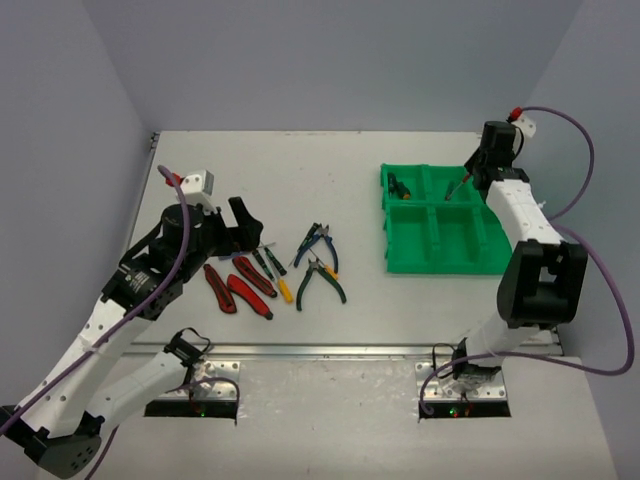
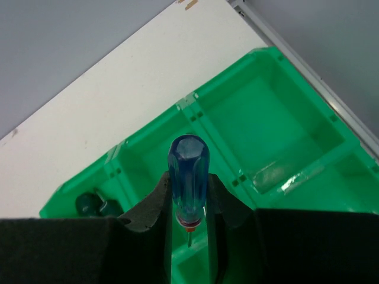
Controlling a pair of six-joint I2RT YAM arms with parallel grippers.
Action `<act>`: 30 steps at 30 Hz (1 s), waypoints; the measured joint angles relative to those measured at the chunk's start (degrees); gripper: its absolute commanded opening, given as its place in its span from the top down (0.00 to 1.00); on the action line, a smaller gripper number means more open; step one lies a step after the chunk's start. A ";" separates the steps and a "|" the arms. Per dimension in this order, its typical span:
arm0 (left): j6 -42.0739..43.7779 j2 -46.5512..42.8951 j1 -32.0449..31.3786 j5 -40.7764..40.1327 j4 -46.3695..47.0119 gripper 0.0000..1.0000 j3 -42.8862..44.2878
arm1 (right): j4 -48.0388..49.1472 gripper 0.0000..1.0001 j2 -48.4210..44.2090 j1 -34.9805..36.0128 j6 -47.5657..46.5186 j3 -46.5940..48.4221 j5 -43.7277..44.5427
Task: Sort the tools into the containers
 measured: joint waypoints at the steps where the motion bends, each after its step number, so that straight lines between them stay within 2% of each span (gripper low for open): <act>1: 0.21 -0.01 0.00 -0.09 -0.69 0.00 -0.31 | 0.38 1.00 2.05 -0.34 -0.37 1.38 0.36; 6: 1.04 -1.54 0.00 -1.04 -2.33 0.00 -1.52 | 3.00 0.99 8.47 -0.61 -0.89 3.08 0.50; 7: 1.19 -1.68 0.00 -1.27 -2.38 0.00 -1.75 | 3.76 0.96 9.04 -0.61 -0.88 2.65 -0.08; 8: 1.41 -1.67 0.00 -1.57 -2.45 0.00 -1.99 | 4.23 0.87 9.48 -0.61 -0.82 2.34 -0.90; 9: 1.59 -1.64 0.00 -1.81 -2.47 0.00 -2.21 | 4.68 0.84 9.80 -0.61 -0.68 2.14 -1.86; 11: 1.83 -1.35 0.00 -2.17 -2.39 0.00 -2.79 | 5.28 1.00 10.19 -0.61 -0.44 2.00 -3.58; 12: 1.92 -1.16 0.00 -2.32 -2.31 0.00 -3.11 | 5.51 1.00 10.33 -0.61 -0.33 1.99 -4.40; 15: 1.92 0.66 0.00 -2.42 -1.62 0.00 -4.53 | 5.88 0.32 10.35 -0.61 0.47 1.99 -7.17; 16: 1.92 1.18 0.00 -2.41 -1.56 0.00 -4.92 | 5.86 0.22 10.33 -0.61 0.76 1.99 -7.93; 20: 1.98 5.75 0.00 -2.67 -0.93 0.00 -5.22 | 1.89 0.11 10.03 -0.58 2.22 2.96 -10.02; 22: 2.17 8.68 0.00 -3.28 -1.02 0.00 -5.03 | 0.29 0.02 9.36 -0.38 2.82 3.15 -10.35; 30: 5.20 19.96 0.01 -7.98 -2.26 0.00 2.57 | -6.89 0.01 2.05 0.04 4.13 3.60 -13.43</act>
